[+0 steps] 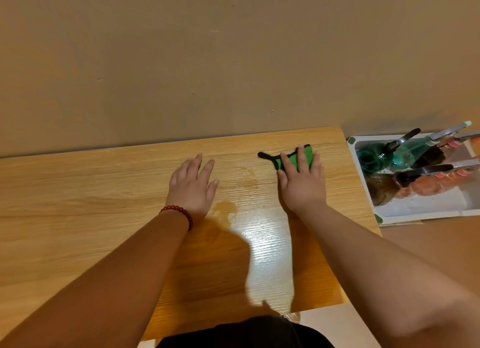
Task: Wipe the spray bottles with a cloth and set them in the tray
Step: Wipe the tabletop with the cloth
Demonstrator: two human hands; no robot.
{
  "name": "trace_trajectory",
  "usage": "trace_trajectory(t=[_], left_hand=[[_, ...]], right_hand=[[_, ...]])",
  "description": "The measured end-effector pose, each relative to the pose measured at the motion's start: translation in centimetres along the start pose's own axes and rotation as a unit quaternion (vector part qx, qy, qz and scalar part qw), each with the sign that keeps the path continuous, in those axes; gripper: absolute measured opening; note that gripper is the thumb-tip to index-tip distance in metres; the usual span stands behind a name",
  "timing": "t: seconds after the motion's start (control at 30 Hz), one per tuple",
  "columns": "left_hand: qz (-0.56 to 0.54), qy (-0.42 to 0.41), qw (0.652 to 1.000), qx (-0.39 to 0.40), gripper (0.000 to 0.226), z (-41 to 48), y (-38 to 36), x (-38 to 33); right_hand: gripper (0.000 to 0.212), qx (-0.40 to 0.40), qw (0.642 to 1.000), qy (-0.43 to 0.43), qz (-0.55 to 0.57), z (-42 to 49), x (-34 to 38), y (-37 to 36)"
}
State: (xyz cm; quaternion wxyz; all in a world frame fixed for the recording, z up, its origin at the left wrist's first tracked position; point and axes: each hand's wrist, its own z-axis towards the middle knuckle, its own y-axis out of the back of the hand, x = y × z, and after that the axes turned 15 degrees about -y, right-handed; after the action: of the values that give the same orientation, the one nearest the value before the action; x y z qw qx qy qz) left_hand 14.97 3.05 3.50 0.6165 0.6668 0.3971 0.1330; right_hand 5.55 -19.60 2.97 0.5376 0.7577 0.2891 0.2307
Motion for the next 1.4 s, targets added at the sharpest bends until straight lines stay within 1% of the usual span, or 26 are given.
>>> trace_trajectory(t=[0.07,0.1,0.13,0.23,0.3,0.33,0.37,0.43,0.47,0.5,0.53,0.57,0.6,0.67,0.73,0.8,0.9,0.93,0.97,1.07,1.13,1.2,1.3,1.33,1.37,1.4], left_hand=[[0.003,-0.003,1.000,0.006,0.053,0.2,-0.3,-0.3],[0.003,-0.002,1.000,0.008,0.053,0.2,-0.5,-0.3],[0.001,0.000,1.000,0.007,0.052,0.3,-0.7,-0.3],[-0.019,0.002,1.000,-0.013,0.050,0.2,-1.1,-0.1],[-0.026,0.008,0.999,-0.024,0.050,0.0,-1.0,0.3],[-0.022,0.016,0.999,-0.030,0.050,-0.1,-0.9,0.7],[-0.015,0.027,0.999,-0.035,0.051,-0.3,-0.8,1.1],[0.007,0.054,0.998,-0.039,0.052,-0.9,-0.5,2.3],[0.012,0.067,0.997,-0.033,0.052,-1.2,-0.4,3.0],[0.014,0.074,0.997,-0.024,0.053,-1.4,-0.3,3.5],[0.015,0.077,0.997,-0.012,0.053,-1.5,-0.3,4.0],[0.016,0.077,0.997,-0.002,0.054,-1.6,-0.4,4.3],[0.017,0.076,0.997,0.004,0.054,-1.6,-0.4,4.6],[0.013,0.075,0.997,0.000,0.053,-1.4,-0.4,4.8],[0.013,0.068,0.998,-0.009,0.053,-1.4,-0.6,5.1],[0.028,0.050,0.998,-0.016,0.055,-1.6,-0.9,5.5],[0.038,0.038,0.998,-0.030,0.055,-1.8,-1.4,6.0],[0.038,0.038,0.998,-0.030,0.055,-1.7,-1.6,6.0],[0.036,0.036,0.998,-0.029,0.054,-1.7,-1.7,6.1],[0.029,0.015,0.999,-0.039,0.054,-1.8,-1.8,6.6],[0.020,-0.004,0.998,-0.051,0.060,-1.9,-1.7,6.9],[0.005,-0.014,0.999,-0.052,0.064,-2.2,-1.4,7.1],[-0.005,-0.019,0.998,-0.055,0.066,-3.2,-1.3,7.7],[0.003,-0.017,0.998,-0.062,0.065,-3.6,-1.2,7.9],[0.008,-0.011,0.998,-0.064,0.065,-4.2,-1.3,7.9],[0.012,-0.003,0.998,-0.057,0.064,-4.7,-1.4,7.9]], right_hand=[[0.051,-0.004,0.998,-0.045,0.034,0.3,0.0,-0.1],[0.051,-0.004,0.998,-0.041,0.038,0.0,0.5,-0.2],[0.051,-0.002,1.000,-0.012,0.027,-0.6,1.2,-0.5],[0.050,-0.006,0.982,0.187,-0.006,-3.1,3.0,-2.1],[0.051,-0.001,0.967,0.253,-0.025,-2.7,2.8,-1.9],[0.052,-0.003,0.970,0.241,-0.035,-1.6,2.4,-1.5],[0.052,-0.012,0.980,0.196,-0.045,-0.4,2.0,-1.1],[0.050,-0.017,0.999,0.040,-0.001,1.7,1.6,-0.1],[0.050,-0.013,0.999,-0.024,0.035,2.2,1.9,0.2],[0.050,-0.013,0.997,-0.052,0.049,2.1,2.8,0.2],[0.051,-0.018,0.998,-0.041,0.048,1.4,4.2,-0.1],[0.051,-0.023,0.999,0.009,0.030,0.3,5.8,-0.8],[0.051,-0.026,0.996,0.087,0.019,-1.1,7.4,-1.8],[0.050,-0.016,0.971,0.237,0.001,-3.7,9.7,-3.2],[0.048,-0.004,0.959,0.284,-0.002,-3.3,10.1,-3.0],[0.048,-0.016,0.972,0.233,-0.013,-1.1,9.2,-2.2],[0.050,-0.034,0.999,0.023,0.035,0.9,8.5,-0.9],[0.051,-0.030,0.999,-0.009,0.043,0.4,9.4,-0.8],[0.051,-0.021,0.999,0.000,0.039,-0.6,10.7,-1.1],[0.049,0.005,0.984,0.179,0.015,-4.3,14.1,-2.7],[0.048,0.005,0.972,0.233,-0.008,-4.1,14.1,-2.9],[0.047,-0.015,0.984,0.176,-0.004,-2.0,13.1,-2.5],[0.048,-0.013,0.999,0.013,0.047,-0.1,12.1,-1.3],[0.049,-0.011,0.999,0.002,0.048,-0.5,12.6,-1.3],[0.050,-0.010,0.999,0.020,0.038,-1.7,13.3,-1.5],[0.051,-0.010,0.997,0.067,0.027,-3.2,14.1,-2.1]])
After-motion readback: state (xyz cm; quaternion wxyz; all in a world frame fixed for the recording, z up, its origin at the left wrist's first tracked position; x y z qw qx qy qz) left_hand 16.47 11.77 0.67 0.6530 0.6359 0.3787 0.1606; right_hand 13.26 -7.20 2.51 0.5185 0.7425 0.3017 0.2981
